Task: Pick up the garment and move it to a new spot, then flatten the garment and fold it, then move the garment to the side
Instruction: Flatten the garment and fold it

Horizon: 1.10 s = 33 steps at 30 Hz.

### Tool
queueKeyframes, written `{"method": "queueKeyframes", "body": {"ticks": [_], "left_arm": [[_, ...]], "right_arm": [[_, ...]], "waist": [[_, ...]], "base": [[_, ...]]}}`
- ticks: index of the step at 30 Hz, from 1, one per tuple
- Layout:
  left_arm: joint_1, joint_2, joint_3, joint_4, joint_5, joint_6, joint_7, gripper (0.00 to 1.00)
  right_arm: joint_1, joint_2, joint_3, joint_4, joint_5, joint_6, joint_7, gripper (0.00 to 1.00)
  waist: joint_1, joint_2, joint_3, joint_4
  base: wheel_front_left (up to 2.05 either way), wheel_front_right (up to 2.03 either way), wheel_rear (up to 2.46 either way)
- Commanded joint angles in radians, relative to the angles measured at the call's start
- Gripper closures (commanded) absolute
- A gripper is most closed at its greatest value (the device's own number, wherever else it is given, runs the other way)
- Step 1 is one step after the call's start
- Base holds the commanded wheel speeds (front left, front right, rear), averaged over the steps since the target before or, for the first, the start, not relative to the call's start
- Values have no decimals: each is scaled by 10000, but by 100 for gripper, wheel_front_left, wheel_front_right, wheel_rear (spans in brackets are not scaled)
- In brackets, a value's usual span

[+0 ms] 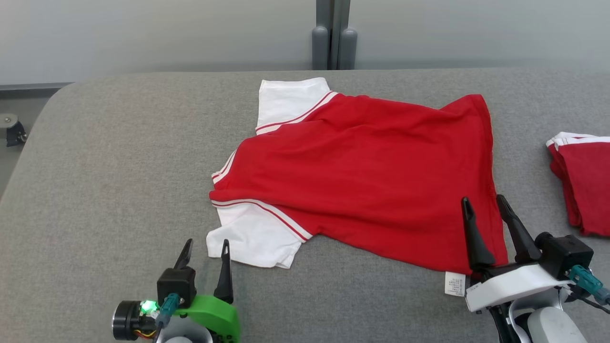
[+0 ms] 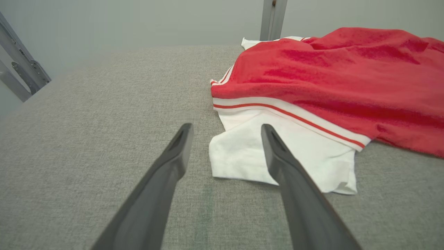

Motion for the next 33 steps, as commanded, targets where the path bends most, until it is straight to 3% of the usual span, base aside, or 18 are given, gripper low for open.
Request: {"method": "queueKeyframes", "body": {"ticks": [1, 18, 22, 23, 24, 25, 28, 33], "left_arm": [[-329, 35, 72, 328, 34, 42, 1, 0], [-1634, 49, 125, 3826, -73, 69, 11, 0], [-1777, 42, 24, 4207, -172, -134, 14, 0], [-1808, 38, -17, 4310, -214, -204, 17, 7], [-1847, 37, -44, 4372, -235, -255, 20, 65], [-1895, 37, -63, 4349, -256, -324, 20, 100], [-1898, 47, 135, 3712, -464, -468, 8, 100], [-1488, 42, 472, 2258, -352, -299, 3, 100]], "right_arm": [[-43, -11, -5, -22, -53, -10, 42, 0], [-71, -12, 75, 111, -4, -8, 30, 0], [-19, -44, -9, 148, -61, -10, 113, 0], [-2, -51, -29, 164, -73, -8, 138, 0], [12, -57, -42, 176, -92, -8, 172, 0], [32, -61, -63, 198, -110, -10, 186, 0], [134, -41, -223, 329, -250, -10, 280, 0], [302, 159, -702, 793, -555, -10, 603, 0]], "waist": [[0, -1, 87, -154], [0, -1, 228, -830], [0, -1, 223, -810], [0, -1, 217, -795], [0, -1, 208, -784], [0, -1, 195, -765], [0, -1, 143, -698], [0, -1, 72, -644]], "base": [[0, 0, 0], [0, 0, 0], [0, 0, 0], [0, 0, 0], [0, 0, 0], [0, 0, 0], [0, 0, 0], [0, 0, 0]]}}
